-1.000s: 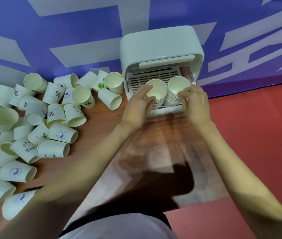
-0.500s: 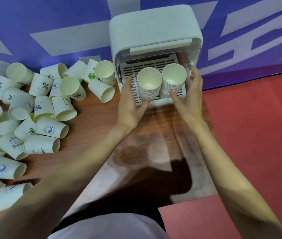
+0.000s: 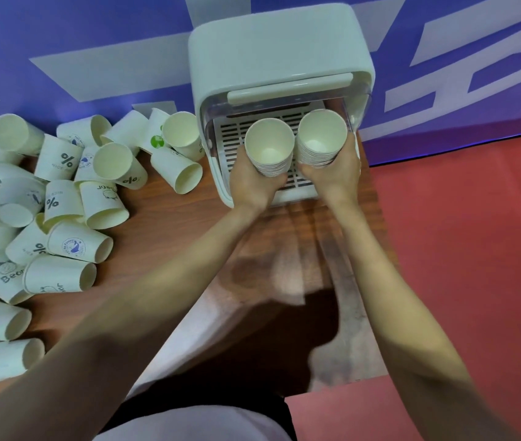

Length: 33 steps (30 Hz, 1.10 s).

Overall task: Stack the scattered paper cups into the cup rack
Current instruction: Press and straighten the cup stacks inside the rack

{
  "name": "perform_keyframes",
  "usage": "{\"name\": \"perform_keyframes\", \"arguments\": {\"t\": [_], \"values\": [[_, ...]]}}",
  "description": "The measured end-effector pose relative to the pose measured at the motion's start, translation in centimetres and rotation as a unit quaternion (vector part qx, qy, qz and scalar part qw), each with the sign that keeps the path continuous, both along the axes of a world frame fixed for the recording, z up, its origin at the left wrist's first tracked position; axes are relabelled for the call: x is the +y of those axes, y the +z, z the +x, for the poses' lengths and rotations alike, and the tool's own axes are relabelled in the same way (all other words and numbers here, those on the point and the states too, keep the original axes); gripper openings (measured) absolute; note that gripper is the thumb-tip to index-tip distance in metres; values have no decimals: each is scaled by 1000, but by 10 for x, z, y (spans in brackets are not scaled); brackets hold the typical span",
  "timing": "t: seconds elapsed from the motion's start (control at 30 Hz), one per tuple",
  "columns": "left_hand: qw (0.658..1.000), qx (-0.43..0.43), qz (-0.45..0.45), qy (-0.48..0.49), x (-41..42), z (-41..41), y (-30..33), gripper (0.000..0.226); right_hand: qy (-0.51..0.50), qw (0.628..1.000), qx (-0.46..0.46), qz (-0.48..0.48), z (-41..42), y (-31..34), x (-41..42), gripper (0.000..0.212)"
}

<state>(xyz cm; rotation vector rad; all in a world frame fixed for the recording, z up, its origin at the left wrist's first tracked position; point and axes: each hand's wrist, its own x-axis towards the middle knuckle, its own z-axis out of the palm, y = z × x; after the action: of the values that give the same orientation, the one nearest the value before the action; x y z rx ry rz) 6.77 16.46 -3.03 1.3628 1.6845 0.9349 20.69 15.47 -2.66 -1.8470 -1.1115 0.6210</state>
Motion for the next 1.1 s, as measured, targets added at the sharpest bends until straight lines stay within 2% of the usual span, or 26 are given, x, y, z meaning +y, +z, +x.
{"name": "perform_keyframes", "arguments": {"t": [0.2,0.33,0.47,0.67,0.9,1.1], "values": [[999,-23,33,22,29,14,3,50,-24,999,-21,-9,7,-5,33,79],[999,-18,5,29,42,22,-6,61,-31,999,-6,-5,5,-10,48,73],[998,-10,-15,59,43,28,-20,66,-56,998,-2,-17,1,-19,52,77],[997,2,-37,62,50,32,-36,48,-52,996,-25,-69,5,-35,58,77],[996,-14,-57,70,68,36,-36,47,-62,994,-32,-87,9,-42,66,67],[995,-27,-65,64,72,38,-36,48,-66,994,-39,-78,9,-42,69,47]]}}
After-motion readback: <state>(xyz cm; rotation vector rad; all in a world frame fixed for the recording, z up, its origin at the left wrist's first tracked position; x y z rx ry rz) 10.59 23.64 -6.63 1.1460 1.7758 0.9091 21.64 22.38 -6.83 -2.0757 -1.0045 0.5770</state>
